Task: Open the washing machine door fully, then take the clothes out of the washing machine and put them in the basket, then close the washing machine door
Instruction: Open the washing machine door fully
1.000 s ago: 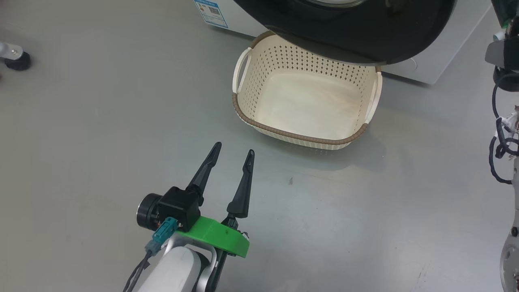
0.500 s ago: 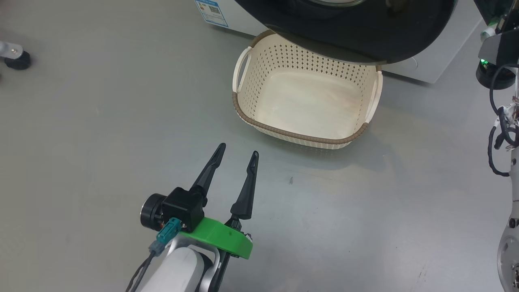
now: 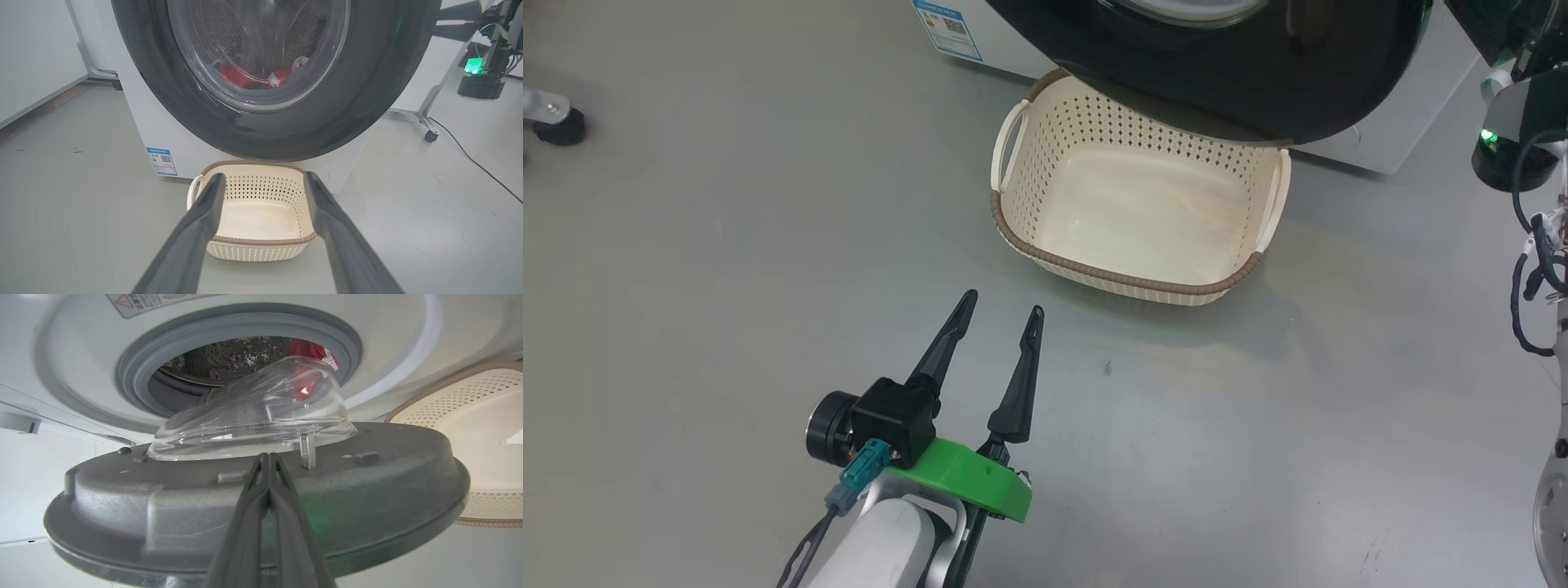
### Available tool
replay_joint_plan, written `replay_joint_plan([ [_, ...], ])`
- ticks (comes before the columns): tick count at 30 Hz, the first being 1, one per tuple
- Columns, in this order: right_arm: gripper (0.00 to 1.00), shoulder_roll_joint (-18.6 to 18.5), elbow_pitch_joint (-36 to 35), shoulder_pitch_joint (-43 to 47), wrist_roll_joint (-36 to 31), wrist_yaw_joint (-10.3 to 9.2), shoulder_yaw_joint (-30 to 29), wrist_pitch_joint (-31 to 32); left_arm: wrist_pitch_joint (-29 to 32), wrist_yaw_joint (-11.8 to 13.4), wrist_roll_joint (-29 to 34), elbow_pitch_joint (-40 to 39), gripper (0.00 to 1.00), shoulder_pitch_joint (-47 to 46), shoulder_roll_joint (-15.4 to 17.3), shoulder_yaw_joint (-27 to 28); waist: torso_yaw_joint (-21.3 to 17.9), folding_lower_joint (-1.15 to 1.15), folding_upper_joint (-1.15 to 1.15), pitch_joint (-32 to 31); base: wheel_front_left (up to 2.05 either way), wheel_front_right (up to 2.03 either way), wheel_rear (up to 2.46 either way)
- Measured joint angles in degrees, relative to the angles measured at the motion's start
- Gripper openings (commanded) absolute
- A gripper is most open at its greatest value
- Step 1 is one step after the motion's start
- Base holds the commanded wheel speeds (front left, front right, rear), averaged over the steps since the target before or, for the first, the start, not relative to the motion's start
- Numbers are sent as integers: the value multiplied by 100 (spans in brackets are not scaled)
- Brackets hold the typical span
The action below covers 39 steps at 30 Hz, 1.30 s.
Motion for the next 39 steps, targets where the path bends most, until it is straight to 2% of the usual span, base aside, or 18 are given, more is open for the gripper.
replay_joint_plan([
  [10,0,47,96,237,80,0,49,250,0,5,-4,30,100,0,0,144,25,0,0,-219,0,0,0],
  [39,0,645,169,1309,294,60,528,698,0,1,102,192,100,177,3,205,58,0,0,-928,0,0,0],
])
